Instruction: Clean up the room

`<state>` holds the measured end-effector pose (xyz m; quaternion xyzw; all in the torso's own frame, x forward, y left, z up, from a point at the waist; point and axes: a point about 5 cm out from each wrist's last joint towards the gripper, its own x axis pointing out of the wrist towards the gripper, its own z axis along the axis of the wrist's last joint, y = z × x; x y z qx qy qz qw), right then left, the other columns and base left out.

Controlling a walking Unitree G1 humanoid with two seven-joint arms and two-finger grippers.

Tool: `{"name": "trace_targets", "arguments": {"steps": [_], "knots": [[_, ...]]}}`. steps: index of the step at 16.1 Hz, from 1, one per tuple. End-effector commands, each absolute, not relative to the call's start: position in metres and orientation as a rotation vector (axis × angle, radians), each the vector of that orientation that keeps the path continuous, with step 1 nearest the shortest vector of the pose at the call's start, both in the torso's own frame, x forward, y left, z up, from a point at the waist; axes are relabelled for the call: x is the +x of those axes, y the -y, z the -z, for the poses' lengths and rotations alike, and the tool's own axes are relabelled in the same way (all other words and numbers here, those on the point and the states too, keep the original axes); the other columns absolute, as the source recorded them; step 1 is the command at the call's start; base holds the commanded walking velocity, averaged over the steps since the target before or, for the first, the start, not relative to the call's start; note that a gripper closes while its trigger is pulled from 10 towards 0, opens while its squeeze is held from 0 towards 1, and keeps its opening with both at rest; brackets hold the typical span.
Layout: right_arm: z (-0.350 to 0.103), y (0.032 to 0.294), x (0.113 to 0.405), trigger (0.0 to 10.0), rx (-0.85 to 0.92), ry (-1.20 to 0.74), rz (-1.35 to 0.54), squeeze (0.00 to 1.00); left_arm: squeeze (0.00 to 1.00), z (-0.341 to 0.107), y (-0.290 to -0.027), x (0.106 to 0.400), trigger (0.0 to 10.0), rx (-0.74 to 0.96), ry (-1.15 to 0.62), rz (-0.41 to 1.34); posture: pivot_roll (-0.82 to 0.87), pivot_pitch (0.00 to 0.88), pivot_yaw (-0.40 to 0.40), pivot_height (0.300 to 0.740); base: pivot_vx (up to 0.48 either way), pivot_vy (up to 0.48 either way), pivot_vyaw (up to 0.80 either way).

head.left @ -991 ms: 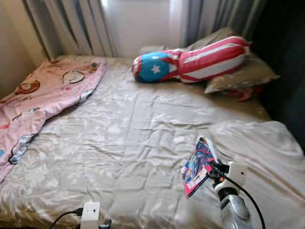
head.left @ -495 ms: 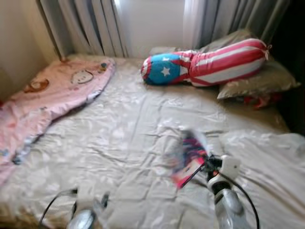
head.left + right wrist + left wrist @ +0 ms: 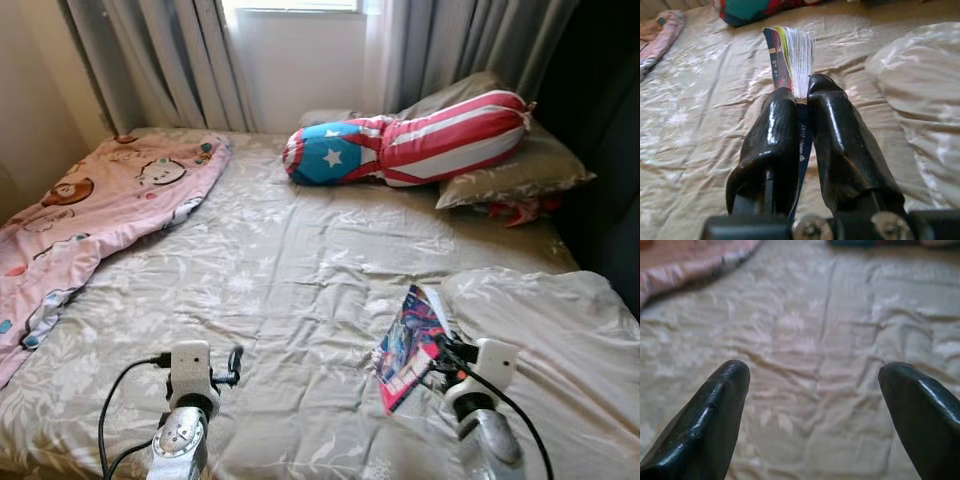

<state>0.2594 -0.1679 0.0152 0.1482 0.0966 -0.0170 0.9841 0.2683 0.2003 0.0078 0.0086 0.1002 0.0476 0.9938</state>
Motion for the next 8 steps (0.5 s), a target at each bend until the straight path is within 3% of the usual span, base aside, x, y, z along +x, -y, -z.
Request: {"name": "trace_targets", "arguments": {"steps": [1, 8], "knots": [[-0.03, 0.168, 0.268, 10.0, 0.296, -0.123, 0.024, 0.0, 0.0, -0.015, -0.202, 0.268, 10.0, 0.032, -0.153, -0.095, -0.1, 0.0, 0.01, 0.74, 0.0, 0.0, 0.0], [-0.057, 0.158, 0.279, 10.0, 0.477, 0.002, 0.02, 0.0, 0.0, -0.051, -0.185, 0.285, 10.0, -0.023, -0.005, -0.075, -0.1, 0.0, 0.012, 0.74, 0.0, 0.0, 0.0]]}}
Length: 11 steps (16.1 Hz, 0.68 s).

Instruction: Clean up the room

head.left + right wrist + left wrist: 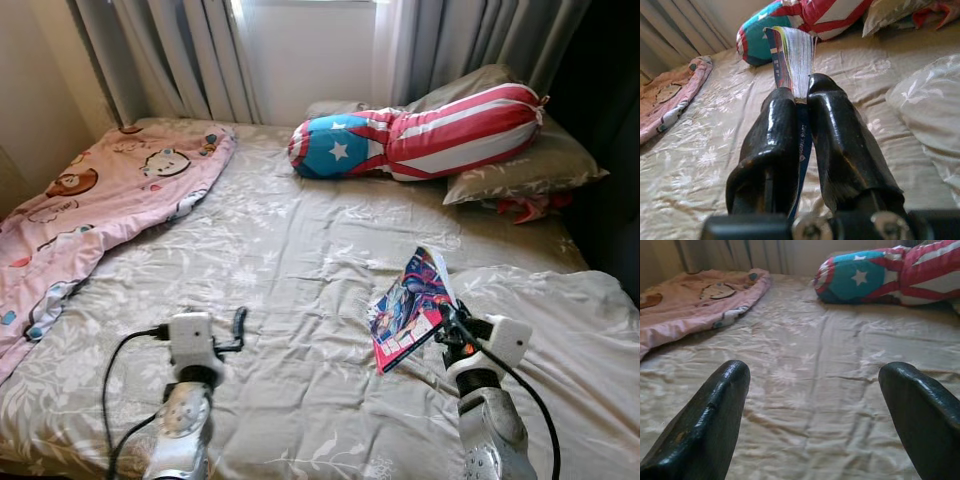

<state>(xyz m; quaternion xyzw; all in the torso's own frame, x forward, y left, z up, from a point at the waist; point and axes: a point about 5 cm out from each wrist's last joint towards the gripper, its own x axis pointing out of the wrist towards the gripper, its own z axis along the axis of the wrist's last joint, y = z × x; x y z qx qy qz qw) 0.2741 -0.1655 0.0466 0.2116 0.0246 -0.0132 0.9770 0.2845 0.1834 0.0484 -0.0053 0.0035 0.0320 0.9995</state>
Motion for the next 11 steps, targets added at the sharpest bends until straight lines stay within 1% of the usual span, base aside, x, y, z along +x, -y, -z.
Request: {"name": "trace_targets", "arguments": {"steps": [1, 3, 7, 11], "knots": [[-0.0569, 0.1572, 0.2785, 10.0, 0.483, -0.006, 0.019, 0.0, 0.0, -0.0523, -0.184, 0.2841, 10.0, -0.028, -0.007, -0.072, -0.11, 0.0, 0.012, 0.74, 0.0, 0.0, 0.0], [-0.0555, 0.157, 0.2782, 10.0, 0.47, -0.035, 0.01, 0.0, 0.0, -0.0517, -0.1847, 0.2813, 10.0, -0.029, -0.014, -0.068, -0.11, 0.0, 0.012, 0.74, 0.0, 0.0, 0.0], [-0.0541, 0.1572, 0.279, 10.0, 0.448, -0.039, 0.006, 0.0, 0.0, -0.0511, -0.1872, 0.2809, 10.0, -0.028, -0.027, -0.073, -0.1, 0.0, 0.012, 0.697, 0.0, 0.0, 0.0], [-0.0505, 0.158, 0.2766, 10.0, 0.435, -0.055, 0.013, 0.0, 0.0, -0.0528, -0.1871, 0.2833, 10.0, -0.03, -0.034, -0.068, -0.1, 0.0, 0.011, 0.692, 0.0, 0.0, 0.0]]}}
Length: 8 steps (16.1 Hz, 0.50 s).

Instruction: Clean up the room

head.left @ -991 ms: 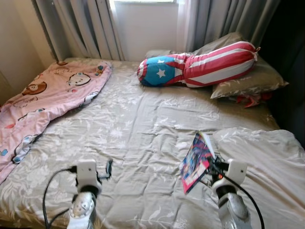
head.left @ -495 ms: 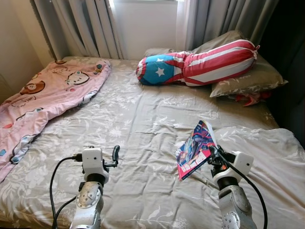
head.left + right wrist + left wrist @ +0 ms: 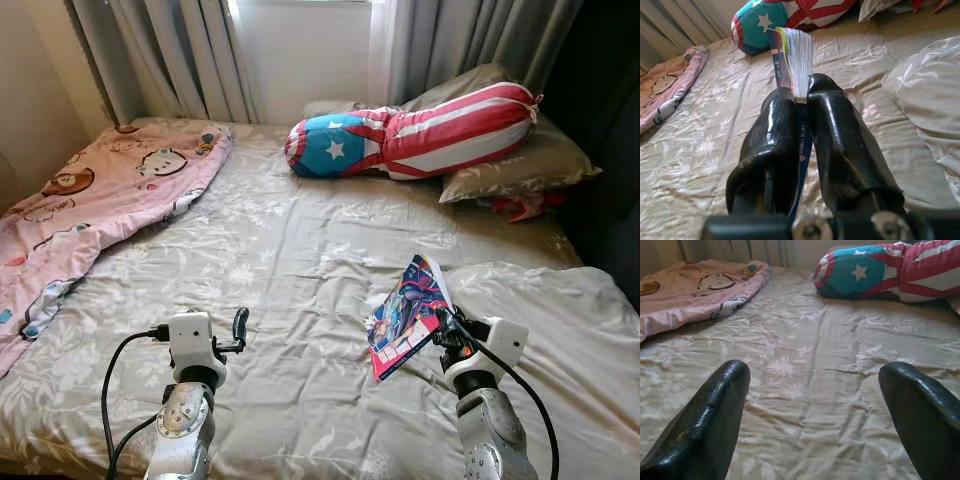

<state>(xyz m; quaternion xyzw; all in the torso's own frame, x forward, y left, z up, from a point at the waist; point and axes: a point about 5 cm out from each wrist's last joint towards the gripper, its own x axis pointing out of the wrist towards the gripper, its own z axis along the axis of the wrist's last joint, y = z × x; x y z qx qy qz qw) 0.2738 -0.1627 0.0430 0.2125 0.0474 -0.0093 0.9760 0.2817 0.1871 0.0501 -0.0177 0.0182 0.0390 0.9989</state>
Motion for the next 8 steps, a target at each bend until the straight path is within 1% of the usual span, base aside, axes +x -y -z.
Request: {"name": "trace_targets", "arguments": {"steps": [1, 2, 3, 5, 8], "knots": [[-0.0491, 0.1581, 0.2762, 10.0, 0.428, -0.071, 0.01, 0.0, 0.0, -0.0534, -0.188, 0.2836, 10.0, -0.028, -0.034, -0.069, -0.1, 0.0, 0.01, 0.692, 0.0, 0.0, 0.0], [-0.048, 0.1574, 0.2764, 10.0, 0.424, -0.086, 0.003, 0.0, 0.0, -0.0535, -0.1882, 0.2837, 10.0, -0.027, -0.034, -0.069, -0.1, 0.0, 0.01, 0.692, 0.0, 0.0, 0.0], [-0.0475, 0.1558, 0.277, 10.0, 0.421, -0.093, -0.007, 0.0, 0.0, -0.0538, -0.1896, 0.2838, 10.0, -0.025, -0.037, -0.071, -0.1, 0.0, 0.011, 0.674, 0.0, 0.0, 0.0], [-0.0468, 0.1566, 0.2759, 10.0, 0.412, -0.081, 0.002, 0.0, 0.0, -0.0537, -0.191, 0.2839, 10.0, -0.021, -0.042, -0.072, -0.09, 0.0, 0.011, 0.659, 0.0, 0.0, 0.0], [-0.0457, 0.1554, 0.2752, 10.0, 0.417, -0.088, -0.002, 0.0, 0.0, -0.0537, -0.1926, 0.2842, 10.0, -0.016, -0.047, -0.074, -0.09, 0.0, 0.011, 0.659, 0.0, 0.0, 0.0]]}}
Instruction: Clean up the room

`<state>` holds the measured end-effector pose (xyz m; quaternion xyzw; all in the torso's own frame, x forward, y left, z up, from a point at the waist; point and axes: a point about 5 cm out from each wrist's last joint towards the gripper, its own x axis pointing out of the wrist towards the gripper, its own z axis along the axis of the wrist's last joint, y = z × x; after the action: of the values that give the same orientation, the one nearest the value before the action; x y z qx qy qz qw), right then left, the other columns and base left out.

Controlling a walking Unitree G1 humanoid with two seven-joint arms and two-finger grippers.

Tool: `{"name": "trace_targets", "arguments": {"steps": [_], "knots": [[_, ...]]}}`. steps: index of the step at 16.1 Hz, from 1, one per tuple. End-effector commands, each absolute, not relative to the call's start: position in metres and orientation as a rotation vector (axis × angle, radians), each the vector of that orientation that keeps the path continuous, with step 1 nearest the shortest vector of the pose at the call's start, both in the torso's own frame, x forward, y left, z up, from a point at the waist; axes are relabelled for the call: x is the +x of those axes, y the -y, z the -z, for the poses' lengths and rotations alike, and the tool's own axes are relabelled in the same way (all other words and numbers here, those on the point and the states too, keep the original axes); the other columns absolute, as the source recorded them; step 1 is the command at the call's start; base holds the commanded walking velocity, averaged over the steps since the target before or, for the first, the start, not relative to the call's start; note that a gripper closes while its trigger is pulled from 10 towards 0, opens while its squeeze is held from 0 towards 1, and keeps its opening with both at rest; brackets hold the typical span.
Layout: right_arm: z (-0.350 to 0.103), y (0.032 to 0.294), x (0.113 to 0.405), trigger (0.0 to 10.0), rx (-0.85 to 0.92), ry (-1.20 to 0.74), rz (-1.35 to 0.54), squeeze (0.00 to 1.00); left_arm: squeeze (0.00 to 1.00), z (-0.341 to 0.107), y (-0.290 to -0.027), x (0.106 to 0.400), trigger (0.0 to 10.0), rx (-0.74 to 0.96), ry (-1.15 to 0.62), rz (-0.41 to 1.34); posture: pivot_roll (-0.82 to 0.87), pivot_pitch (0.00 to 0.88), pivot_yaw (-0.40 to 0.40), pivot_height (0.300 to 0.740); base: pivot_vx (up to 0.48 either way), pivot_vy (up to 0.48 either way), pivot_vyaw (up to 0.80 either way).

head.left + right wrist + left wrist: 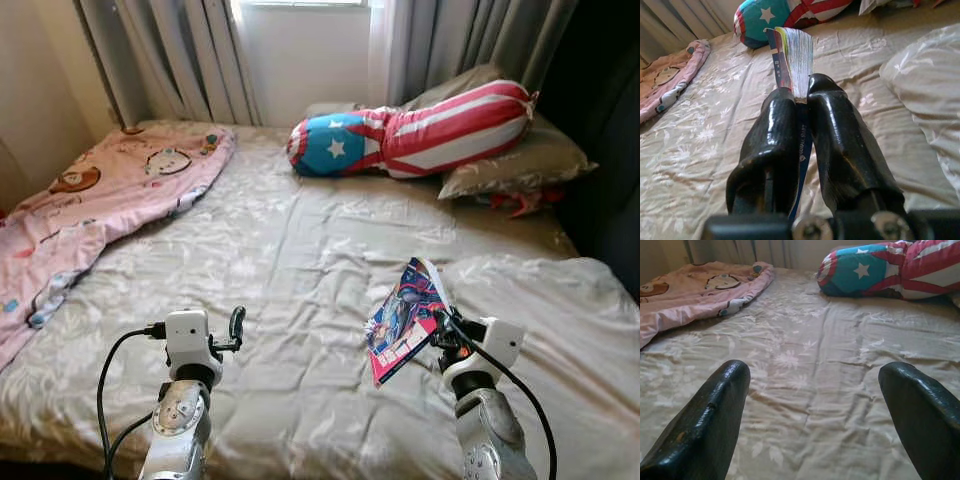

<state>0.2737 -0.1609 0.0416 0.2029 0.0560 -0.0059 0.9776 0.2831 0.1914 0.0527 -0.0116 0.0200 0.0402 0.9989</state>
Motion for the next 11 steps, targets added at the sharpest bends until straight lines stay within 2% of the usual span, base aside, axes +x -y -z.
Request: {"name": "trace_targets", "arguments": {"steps": [1, 11], "knots": [[-0.0455, 0.1547, 0.2752, 10.0, 0.418, -0.09, -0.005, 0.0, 0.0, -0.0539, -0.1931, 0.2845, 10.0, -0.013, -0.049, -0.074, -0.09, 0.0, 0.012, 0.659, 0.0, 0.0, 0.0], [-0.0437, 0.1491, 0.2763, 10.0, 0.437, -0.1, -0.037, 0.0, 0.0, -0.0574, -0.1958, 0.2872, 10.0, 0.002, -0.046, -0.067, -0.08, 0.0, 0.017, 0.659, 0.0, 0.0, 0.0]]}}
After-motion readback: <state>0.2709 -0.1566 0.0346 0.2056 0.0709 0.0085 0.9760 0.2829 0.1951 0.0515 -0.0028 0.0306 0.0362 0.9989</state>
